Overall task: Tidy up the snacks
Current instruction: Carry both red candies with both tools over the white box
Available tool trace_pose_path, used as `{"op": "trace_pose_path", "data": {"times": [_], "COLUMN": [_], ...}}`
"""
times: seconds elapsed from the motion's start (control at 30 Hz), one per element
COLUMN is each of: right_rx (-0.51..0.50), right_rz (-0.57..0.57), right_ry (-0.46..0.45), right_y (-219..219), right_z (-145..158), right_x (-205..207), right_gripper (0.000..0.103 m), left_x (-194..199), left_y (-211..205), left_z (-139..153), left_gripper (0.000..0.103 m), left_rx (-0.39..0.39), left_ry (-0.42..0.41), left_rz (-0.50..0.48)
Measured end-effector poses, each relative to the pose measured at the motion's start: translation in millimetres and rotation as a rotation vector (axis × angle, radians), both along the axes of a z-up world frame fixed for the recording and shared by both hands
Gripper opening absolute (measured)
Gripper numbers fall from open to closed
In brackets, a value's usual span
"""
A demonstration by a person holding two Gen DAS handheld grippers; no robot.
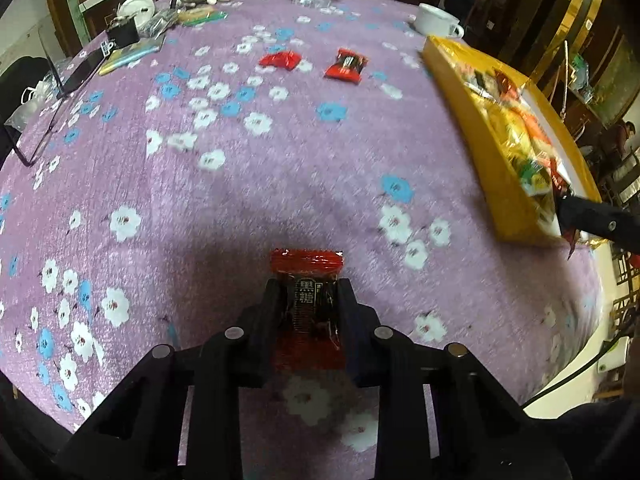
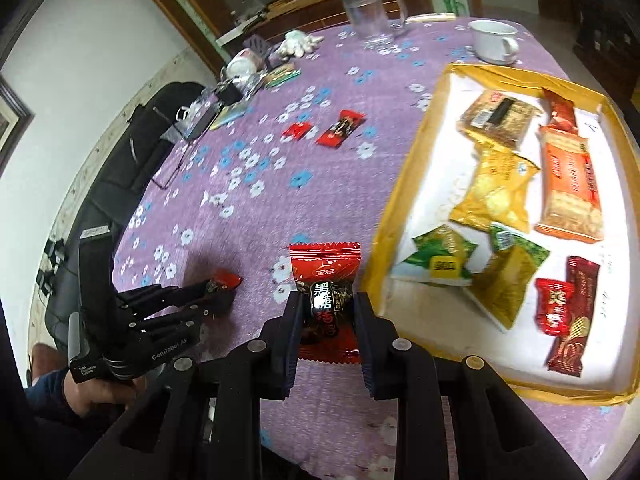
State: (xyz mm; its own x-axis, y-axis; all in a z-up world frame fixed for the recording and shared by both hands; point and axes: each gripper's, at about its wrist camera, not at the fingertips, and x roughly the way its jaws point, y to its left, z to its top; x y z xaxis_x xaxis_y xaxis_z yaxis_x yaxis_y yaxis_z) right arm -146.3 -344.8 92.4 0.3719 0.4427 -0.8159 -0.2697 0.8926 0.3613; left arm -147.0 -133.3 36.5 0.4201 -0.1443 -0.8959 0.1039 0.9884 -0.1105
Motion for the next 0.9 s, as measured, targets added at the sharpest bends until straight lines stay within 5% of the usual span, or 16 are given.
{"op": "trace_pose_path", "data": {"times": [0.2,0.9], "right_rx": [0.017,0.081], "right_rz": [-0.062,-0.449], "right_ry": [-0.008,-0.009], "right_y": [-24,-141], "right_z": [3,0], "right_x": [1,-4], "right_gripper": [0.026,0.026], "left_x": [13,66], "left_y": [-18,-151], "left_z": [18,73], "left_gripper": [0.024,0.024], "left_rx": [-0.066,-0.12], "left_ry": [-0.036,-0.122], "left_rz": [-0.053,-0.421]}}
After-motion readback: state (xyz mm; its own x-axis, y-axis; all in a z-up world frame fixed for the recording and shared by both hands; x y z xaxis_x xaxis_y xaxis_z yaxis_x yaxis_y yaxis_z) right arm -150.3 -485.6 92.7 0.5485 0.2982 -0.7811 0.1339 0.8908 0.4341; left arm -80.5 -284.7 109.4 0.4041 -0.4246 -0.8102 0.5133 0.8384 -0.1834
